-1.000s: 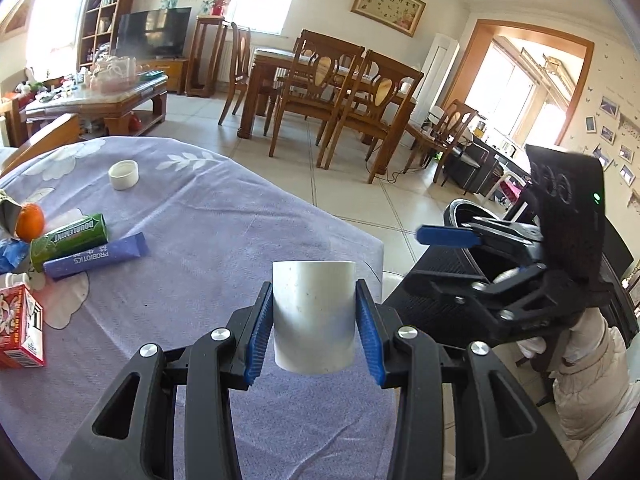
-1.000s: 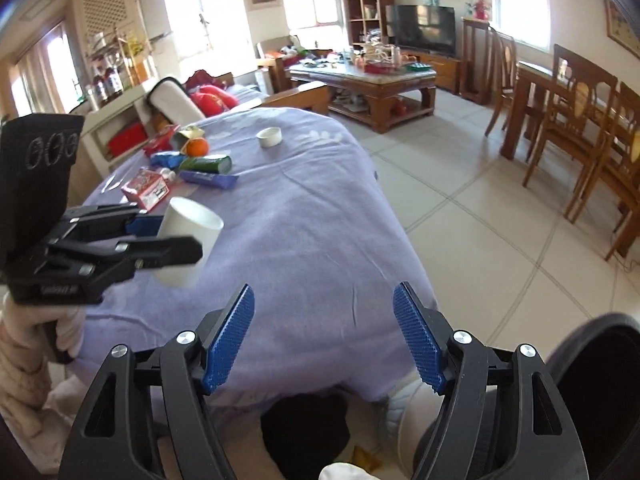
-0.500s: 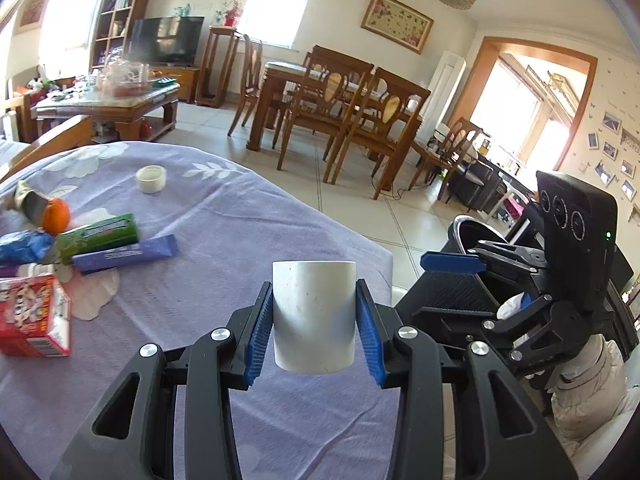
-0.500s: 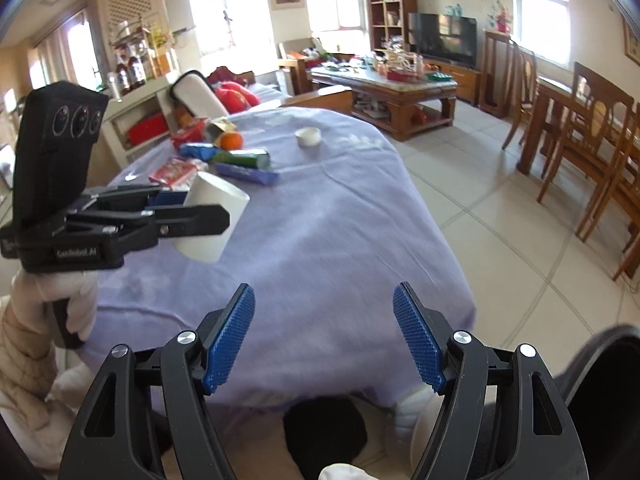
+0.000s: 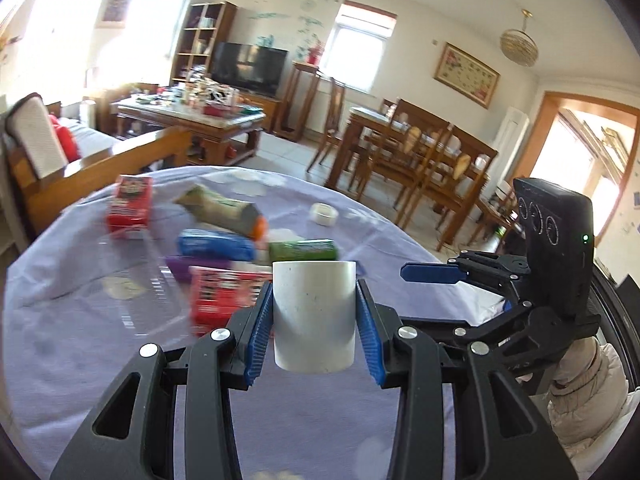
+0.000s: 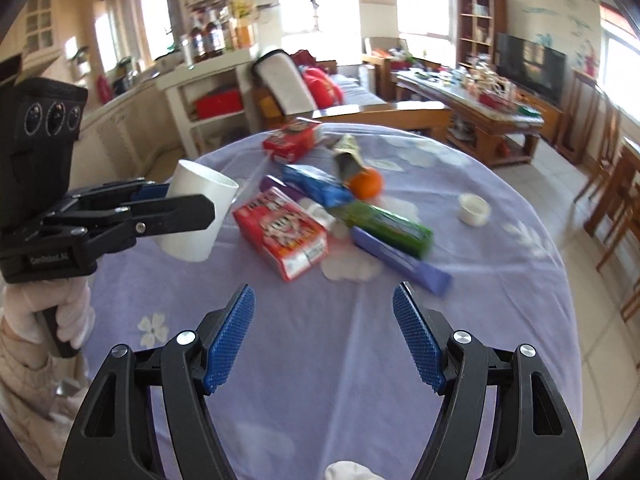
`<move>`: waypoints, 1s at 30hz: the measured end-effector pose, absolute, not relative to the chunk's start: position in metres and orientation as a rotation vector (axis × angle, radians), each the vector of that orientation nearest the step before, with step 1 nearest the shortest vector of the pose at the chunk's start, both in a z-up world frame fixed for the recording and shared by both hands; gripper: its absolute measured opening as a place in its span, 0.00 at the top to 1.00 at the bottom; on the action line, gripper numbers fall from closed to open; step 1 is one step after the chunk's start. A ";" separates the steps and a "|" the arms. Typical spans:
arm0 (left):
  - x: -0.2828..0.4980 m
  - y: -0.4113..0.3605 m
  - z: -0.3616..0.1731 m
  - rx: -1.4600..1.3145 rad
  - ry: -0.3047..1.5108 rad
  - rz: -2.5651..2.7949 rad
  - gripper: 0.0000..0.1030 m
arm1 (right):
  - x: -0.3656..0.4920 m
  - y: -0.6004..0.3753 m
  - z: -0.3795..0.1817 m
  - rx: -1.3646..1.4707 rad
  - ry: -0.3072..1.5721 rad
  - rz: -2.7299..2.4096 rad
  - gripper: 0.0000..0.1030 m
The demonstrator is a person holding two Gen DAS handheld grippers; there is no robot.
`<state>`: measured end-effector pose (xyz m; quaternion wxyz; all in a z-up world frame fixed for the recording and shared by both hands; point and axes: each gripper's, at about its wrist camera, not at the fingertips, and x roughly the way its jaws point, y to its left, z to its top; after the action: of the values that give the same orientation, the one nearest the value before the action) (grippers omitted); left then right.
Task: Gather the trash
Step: 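Grasp the red milk box with the right gripper, holding the cup in the left, then carry the red milk box and white cup over the black bin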
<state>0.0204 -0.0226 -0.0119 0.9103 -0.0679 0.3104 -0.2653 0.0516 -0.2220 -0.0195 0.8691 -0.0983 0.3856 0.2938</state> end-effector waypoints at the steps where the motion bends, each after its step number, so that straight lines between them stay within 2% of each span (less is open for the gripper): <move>1: 0.022 -0.014 -0.012 -0.150 0.639 -0.535 0.61 | 0.058 -0.210 -0.020 -0.223 0.814 0.631 0.30; 8: 0.030 0.025 -0.019 -0.196 0.637 -0.506 0.61 | 0.098 -0.149 -0.037 -0.369 0.870 0.682 0.30; 16: 0.037 0.046 -0.027 -0.222 0.646 -0.503 0.61 | 0.122 -0.123 -0.065 -0.477 0.936 0.743 0.31; 20: 0.040 0.047 -0.029 -0.226 0.652 -0.501 0.61 | 0.118 -0.122 -0.064 -0.463 0.944 0.775 0.48; 30: 0.032 0.024 -0.026 -0.207 0.650 -0.530 0.61 | 0.082 -0.158 -0.040 -0.358 0.869 0.730 0.51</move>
<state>0.0323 0.0240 -0.0260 0.9082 -0.1002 0.3150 -0.2568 0.0815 -0.1584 -0.0403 0.8282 -0.1688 0.4093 0.3436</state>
